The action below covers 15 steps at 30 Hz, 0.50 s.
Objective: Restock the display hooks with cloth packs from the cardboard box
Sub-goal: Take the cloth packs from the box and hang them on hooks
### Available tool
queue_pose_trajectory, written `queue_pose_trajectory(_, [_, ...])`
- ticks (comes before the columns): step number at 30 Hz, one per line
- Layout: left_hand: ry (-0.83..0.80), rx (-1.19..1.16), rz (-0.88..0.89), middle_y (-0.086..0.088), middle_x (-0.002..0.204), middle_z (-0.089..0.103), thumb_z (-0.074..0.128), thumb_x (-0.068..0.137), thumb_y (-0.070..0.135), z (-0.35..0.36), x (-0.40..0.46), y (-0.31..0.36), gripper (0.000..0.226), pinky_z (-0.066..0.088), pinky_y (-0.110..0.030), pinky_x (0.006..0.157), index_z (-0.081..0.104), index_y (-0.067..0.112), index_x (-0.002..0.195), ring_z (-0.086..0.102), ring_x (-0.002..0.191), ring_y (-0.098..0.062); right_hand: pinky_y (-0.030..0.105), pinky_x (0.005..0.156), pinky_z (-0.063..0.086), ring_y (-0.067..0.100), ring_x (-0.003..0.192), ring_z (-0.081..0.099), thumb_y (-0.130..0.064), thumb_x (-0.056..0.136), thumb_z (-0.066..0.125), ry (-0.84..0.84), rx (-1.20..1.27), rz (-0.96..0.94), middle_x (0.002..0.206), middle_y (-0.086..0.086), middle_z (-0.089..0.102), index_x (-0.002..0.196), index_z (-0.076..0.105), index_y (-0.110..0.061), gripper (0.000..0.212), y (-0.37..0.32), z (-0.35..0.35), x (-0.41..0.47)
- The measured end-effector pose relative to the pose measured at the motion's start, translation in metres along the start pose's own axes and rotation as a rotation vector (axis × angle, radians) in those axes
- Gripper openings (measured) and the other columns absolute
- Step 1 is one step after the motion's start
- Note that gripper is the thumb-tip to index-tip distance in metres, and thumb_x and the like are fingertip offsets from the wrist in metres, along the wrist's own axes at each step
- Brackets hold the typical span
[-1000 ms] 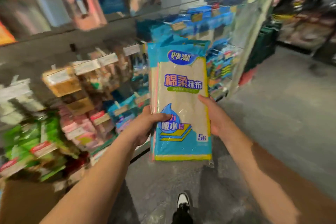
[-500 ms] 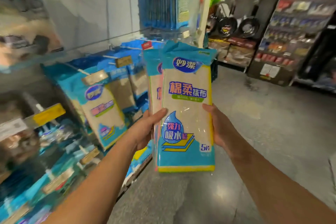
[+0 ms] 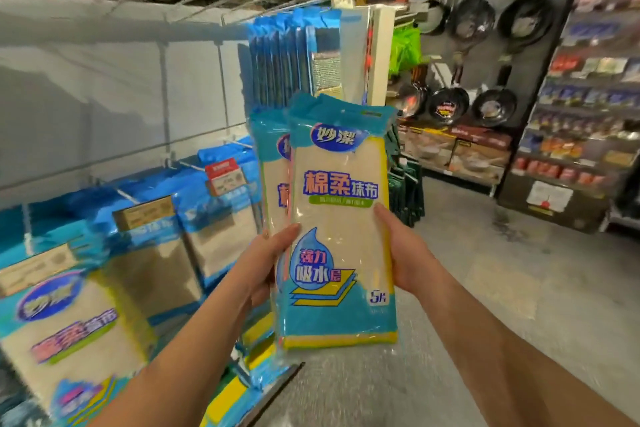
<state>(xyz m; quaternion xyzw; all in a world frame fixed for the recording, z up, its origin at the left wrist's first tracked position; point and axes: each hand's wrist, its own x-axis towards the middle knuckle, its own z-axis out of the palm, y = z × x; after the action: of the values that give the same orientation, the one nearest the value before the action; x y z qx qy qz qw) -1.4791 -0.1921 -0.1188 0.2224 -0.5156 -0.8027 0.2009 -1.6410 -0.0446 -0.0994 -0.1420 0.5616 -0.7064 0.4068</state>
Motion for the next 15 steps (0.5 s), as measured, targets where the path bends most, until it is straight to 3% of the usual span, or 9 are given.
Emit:
queue_pose_trajectory(4, [0.099,-0.135,0.026,-0.020,0.113,0.073,0.069,0.080,0.029,0.030,0.060,0.010,0.058,0.062,-0.047,0.072,0.058,0.008,0.133,0.075,0.090,-0.034,0.039,0.075,0.058,0.024,0.091,0.074,-0.047,0.101,0.044,-0.133,-0.141,-0.045,0.105,0.006,0.076,0.124,0.060,-0.024,0.036,-0.057,-0.022,0.056])
queue_pose_trajectory(8, [0.183,-0.213,0.079,-0.020,0.116,0.072,0.069,0.079,0.031,0.045,0.104,0.024,0.059,0.061,-0.052,0.080,0.060,0.007,0.131,0.073,0.096,-0.036,0.045,0.096,0.053,0.024,0.106,0.069,-0.044,0.102,0.044,-0.304,-0.346,-0.114,0.117,0.003,0.072,0.123,0.058,-0.026,0.031,-0.105,-0.032,0.119])
queue_pose_trajectory(11, [0.230,-0.247,0.092,-0.020,0.119,0.071,0.070,0.080,0.033,0.044,0.132,0.037,0.058,0.058,-0.055,0.087,0.060,0.008,0.131,0.070,0.105,-0.038,0.042,0.095,0.051,0.023,0.115,0.062,-0.045,0.097,0.055,-0.254,-0.484,-0.256,0.126,0.002,0.064,0.126,0.053,-0.028,0.034,-0.146,-0.026,0.179])
queue_pose_trajectory(15, [0.294,-0.236,0.149,-0.020,0.116,0.072,0.073,0.077,0.033,0.035,0.171,0.063,0.062,0.057,-0.056,0.088,0.057,0.010,0.132,0.071,0.103,-0.039,0.043,0.102,0.047,0.021,0.118,0.055,-0.040,0.092,0.066,-0.098,-0.667,-0.665,0.131,0.003,0.054,0.138,0.043,-0.019,0.055,-0.229,0.006,0.253])
